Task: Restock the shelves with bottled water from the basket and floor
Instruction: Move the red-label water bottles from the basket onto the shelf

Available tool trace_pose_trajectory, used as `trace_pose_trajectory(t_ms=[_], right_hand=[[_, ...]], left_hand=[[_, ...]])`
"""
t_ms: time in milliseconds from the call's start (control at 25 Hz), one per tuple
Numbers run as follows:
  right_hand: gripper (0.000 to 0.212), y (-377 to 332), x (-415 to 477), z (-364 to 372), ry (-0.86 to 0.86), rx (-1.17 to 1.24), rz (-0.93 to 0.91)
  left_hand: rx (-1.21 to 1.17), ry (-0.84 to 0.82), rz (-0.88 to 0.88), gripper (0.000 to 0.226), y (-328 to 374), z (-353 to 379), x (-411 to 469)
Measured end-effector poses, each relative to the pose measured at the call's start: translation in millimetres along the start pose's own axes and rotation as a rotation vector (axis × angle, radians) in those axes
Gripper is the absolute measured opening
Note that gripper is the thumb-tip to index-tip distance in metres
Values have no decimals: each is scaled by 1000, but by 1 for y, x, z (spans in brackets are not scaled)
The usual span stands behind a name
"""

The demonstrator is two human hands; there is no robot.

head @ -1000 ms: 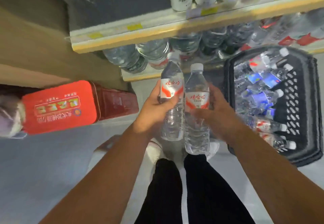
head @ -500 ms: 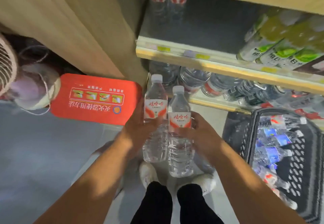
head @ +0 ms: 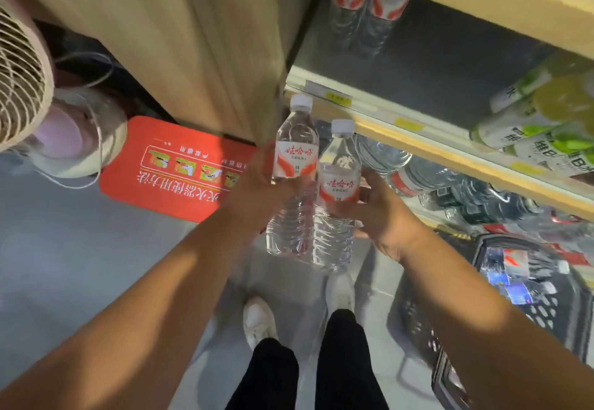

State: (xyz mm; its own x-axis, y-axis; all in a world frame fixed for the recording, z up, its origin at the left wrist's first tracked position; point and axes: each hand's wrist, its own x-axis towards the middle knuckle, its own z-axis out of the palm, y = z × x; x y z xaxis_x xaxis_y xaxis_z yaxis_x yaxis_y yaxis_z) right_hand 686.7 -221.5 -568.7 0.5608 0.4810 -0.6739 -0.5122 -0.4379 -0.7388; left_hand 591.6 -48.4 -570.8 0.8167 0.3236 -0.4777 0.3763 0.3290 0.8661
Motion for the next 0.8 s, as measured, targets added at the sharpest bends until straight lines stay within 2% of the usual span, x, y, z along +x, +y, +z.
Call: trace_pose_trajectory(t_ms=[80, 240, 440, 560, 800], right_hand=[[76, -12, 10, -8, -18, -80, -36], [46, -43, 29, -24, -70, -96, -187], [70, -66, 50, -39, -45, -119, -280], [73, -76, 61, -46, 25, -209, -341], [79, -99, 68, -48, 116, -255, -429]], left_hand=[[-31, 32, 6, 57, 1, 6, 10], [-64, 68, 16, 44, 6, 19, 22], [-93, 164, -19, 53, 28, 39, 31], [-32, 194, 14, 44, 38, 44, 32], [-11, 197, -30, 51, 45, 45, 43]])
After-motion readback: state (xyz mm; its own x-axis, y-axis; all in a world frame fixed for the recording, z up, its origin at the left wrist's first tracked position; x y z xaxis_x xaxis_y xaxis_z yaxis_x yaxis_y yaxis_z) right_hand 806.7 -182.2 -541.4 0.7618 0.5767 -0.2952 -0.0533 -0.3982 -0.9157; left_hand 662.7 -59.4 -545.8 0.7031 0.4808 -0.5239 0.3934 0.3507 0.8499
